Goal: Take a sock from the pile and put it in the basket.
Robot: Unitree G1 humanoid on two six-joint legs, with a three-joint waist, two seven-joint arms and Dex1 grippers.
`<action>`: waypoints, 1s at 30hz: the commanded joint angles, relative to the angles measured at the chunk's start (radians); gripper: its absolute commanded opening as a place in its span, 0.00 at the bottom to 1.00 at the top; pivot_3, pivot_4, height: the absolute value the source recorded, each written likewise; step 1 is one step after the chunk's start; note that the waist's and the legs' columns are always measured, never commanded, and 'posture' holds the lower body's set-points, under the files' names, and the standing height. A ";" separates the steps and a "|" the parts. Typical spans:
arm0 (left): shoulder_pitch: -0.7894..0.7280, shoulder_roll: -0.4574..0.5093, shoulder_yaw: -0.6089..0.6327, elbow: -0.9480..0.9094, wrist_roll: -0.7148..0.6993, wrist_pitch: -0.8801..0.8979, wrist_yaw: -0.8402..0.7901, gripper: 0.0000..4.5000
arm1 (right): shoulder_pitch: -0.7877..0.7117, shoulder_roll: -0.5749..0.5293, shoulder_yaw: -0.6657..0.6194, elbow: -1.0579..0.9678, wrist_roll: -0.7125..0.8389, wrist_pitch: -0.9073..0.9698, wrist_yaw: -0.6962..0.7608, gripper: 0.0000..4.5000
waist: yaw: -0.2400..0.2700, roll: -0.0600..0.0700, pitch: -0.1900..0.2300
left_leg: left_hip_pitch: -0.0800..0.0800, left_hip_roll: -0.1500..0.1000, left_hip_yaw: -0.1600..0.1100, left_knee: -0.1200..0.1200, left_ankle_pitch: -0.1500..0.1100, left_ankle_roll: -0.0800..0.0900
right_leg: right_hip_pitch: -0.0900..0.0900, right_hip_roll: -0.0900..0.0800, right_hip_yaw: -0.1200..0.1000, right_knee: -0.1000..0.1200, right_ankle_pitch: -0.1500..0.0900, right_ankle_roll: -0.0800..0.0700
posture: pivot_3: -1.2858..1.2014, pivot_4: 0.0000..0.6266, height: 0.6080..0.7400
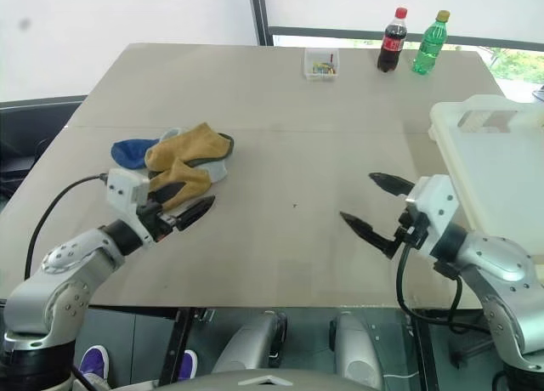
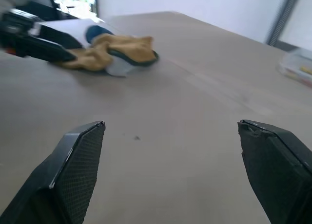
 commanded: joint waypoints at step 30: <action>-0.072 -0.164 -0.112 0.057 0.309 0.025 0.331 0.23 | -0.111 0.016 0.094 0.056 -0.056 -0.051 0.013 1.00 | 0.007 0.000 0.000 | 0.000 -0.001 0.000 0.000 0.000 0.000 | 0.000 -0.001 0.001 0.000 0.001 -0.001 | 0.52 0.24 1.00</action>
